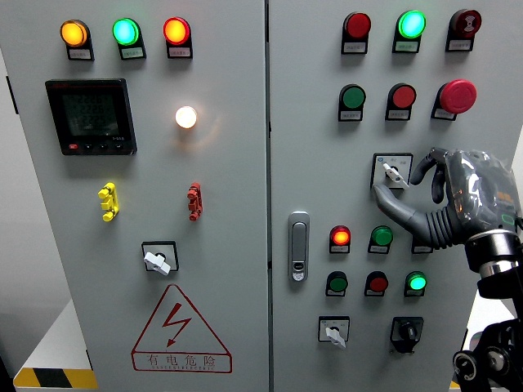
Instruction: Rotate and turn off gray switch
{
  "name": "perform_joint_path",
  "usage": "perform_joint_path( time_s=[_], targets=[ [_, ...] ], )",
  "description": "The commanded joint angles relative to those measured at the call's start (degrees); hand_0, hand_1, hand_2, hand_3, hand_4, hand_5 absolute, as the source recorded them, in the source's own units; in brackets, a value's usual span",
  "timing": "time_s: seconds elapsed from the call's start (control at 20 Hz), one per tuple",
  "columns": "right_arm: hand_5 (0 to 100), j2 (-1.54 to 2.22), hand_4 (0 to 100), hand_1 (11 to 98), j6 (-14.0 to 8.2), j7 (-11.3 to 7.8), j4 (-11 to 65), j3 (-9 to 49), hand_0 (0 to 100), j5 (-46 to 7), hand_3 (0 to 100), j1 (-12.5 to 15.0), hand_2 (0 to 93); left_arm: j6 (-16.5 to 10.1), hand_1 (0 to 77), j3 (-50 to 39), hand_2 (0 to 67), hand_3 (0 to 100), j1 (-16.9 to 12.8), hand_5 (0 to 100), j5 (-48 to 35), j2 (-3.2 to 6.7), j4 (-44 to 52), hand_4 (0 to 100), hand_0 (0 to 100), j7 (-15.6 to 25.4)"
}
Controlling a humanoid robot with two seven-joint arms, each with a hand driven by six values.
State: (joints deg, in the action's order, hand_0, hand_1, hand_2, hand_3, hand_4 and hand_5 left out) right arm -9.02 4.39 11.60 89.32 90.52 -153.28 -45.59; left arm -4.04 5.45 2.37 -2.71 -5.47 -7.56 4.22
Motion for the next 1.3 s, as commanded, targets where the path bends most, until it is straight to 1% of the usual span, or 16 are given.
perform_joint_path(
  time_s=[0.0,0.4,0.7,0.75,0.8,0.85,0.9,0.95,1.05,1.1,1.15,1.25],
  targets=[
    [100,-0.04,100,33.5,0.0,0.0,-0.29,-0.52,0,0.0,98,-0.12,67.7,0.0,0.0,-0.01,13.4,19,0.0,11,-0.01,0.02,0.0,8,89,0.0],
    [100,-0.04,100,33.3,0.0,0.0,-0.55,-0.52,0,0.0,99,-0.29,67.6,0.0,0.0,-0.01,13.3,19,0.0,11,-0.01,0.02,0.0,8,89,0.0],
    [100,-0.04,100,33.7,0.09,-0.09,-1.6,-0.52,0,-0.09,98,-0.91,67.8,0.0,0.0,-0.01,13.3,19,0.0,11,-0.01,0.02,0.0,8,88,0.0],
    [100,-0.12,100,33.9,0.0,-0.09,-1.69,-0.52,0,-0.09,98,-0.91,67.8,0.0,0.0,-0.01,13.3,19,0.0,11,0.08,0.02,0.0,8,88,0.0],
    [100,-0.04,100,34.0,0.09,-0.09,-1.69,-0.52,0,-0.09,98,-0.91,67.8,0.0,0.0,-0.01,13.3,19,0.0,11,-0.01,0.02,0.0,8,88,0.0],
    [100,-0.04,100,33.9,0.09,-0.09,-1.69,-0.52,0,-0.09,98,-1.0,67.9,0.0,0.0,-0.09,13.3,19,0.0,11,0.08,0.02,0.0,8,89,0.0],
    [100,-0.12,100,33.7,0.0,-0.09,-1.78,-0.52,0,-0.09,98,-1.0,67.9,0.0,0.0,-0.01,13.3,19,0.0,11,-0.01,-0.06,0.0,8,89,0.0],
    [100,-0.13,100,33.6,0.0,-0.09,-1.78,-0.52,0,-0.09,98,-1.0,68.0,0.0,0.0,-0.09,13.3,19,0.0,11,-0.01,0.02,0.0,8,89,0.0],
    [100,-0.13,100,33.3,0.09,-0.09,-1.96,-0.52,0,-0.09,98,-1.0,68.0,0.0,0.0,-0.01,13.3,19,0.0,11,0.08,0.02,0.0,8,89,0.0],
    [100,-0.04,100,33.2,0.09,-0.09,-1.96,-0.52,0,-0.09,98,-1.0,68.0,0.0,0.0,-0.01,13.3,19,0.0,11,-0.01,0.02,0.0,8,89,0.0],
    [100,-0.12,100,33.0,0.09,-0.09,-1.96,-0.52,0,-0.18,97,-1.17,68.2,0.0,0.0,-0.01,13.3,19,0.0,11,-0.01,0.02,0.0,8,89,0.0],
    [100,-0.13,100,32.5,0.09,-0.09,-2.22,-0.61,0,-0.18,97,-1.44,68.5,0.0,0.0,-0.01,13.3,19,0.0,11,-0.01,-0.06,0.0,8,89,0.0]
  ],
)
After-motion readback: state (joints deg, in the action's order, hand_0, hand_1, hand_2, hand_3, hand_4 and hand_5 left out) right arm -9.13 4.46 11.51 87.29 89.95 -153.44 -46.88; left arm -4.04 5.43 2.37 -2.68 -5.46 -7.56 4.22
